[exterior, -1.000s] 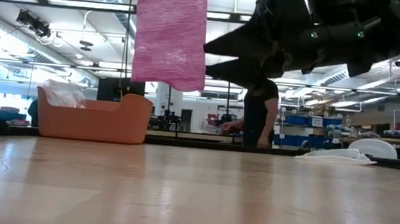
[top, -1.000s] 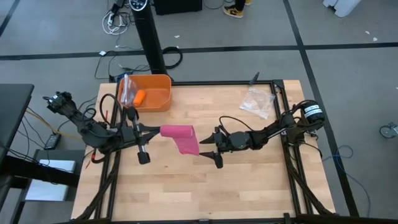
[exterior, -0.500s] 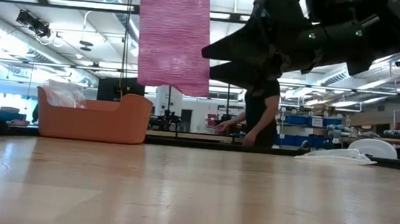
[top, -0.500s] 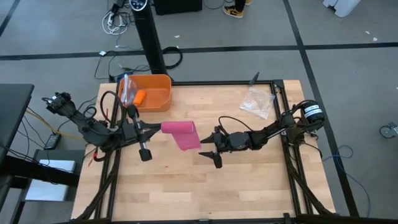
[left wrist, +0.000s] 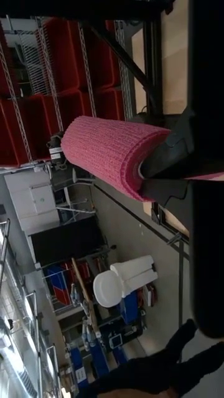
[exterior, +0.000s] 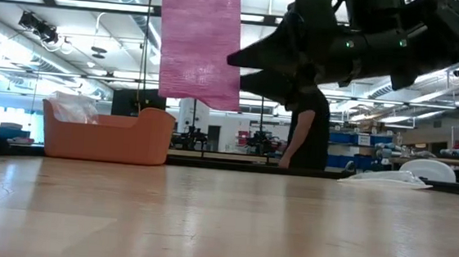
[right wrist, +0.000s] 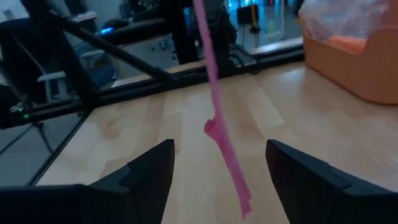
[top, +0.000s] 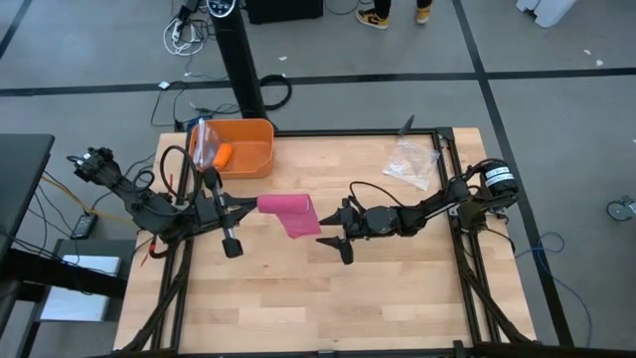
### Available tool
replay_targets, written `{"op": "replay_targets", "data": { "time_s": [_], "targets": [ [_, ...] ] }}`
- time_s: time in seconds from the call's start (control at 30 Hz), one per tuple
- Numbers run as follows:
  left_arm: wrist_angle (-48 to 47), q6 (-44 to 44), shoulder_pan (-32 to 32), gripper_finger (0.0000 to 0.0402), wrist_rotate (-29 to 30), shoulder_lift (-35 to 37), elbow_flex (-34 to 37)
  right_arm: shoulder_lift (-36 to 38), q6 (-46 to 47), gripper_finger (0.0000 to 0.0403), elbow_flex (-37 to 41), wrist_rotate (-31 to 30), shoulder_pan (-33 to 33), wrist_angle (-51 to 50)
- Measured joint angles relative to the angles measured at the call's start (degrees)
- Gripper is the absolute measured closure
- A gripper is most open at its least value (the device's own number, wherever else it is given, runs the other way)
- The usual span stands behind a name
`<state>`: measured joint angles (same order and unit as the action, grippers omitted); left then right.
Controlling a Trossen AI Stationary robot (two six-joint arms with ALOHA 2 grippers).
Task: Roll bandage
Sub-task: Roll the pink bandage
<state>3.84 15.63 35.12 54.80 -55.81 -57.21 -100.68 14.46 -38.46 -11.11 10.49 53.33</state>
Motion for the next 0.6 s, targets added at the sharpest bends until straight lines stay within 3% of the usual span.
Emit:
{"op": "replay_targets", "data": {
  "time_s": [0.27,0.4,0.5,0.6],
  "targets": [
    [1.6,2.0,0.0,0.0401,0.0,0.0,0.0,-8.9,-0.5,0.0154,0.0,-2.8,1.5,13.5],
    [1.5,2.0,0.0,0.0401,0.0,0.0,0.0,-11.2,1.0,0.0167,-1.3,-3.0,1.5,15.0],
    [1.5,2.0,0.0,0.0401,0.0,0.0,0.0,-12.9,1.3,0.0207,-3.0,-3.3,1.5,14.9],
    [1.0,2.1,0.0,0.0401,0.0,0.0,0.0,-14.6,2.5,0.0282,-4.8,-3.2,1.6,14.6]
  ]
}}
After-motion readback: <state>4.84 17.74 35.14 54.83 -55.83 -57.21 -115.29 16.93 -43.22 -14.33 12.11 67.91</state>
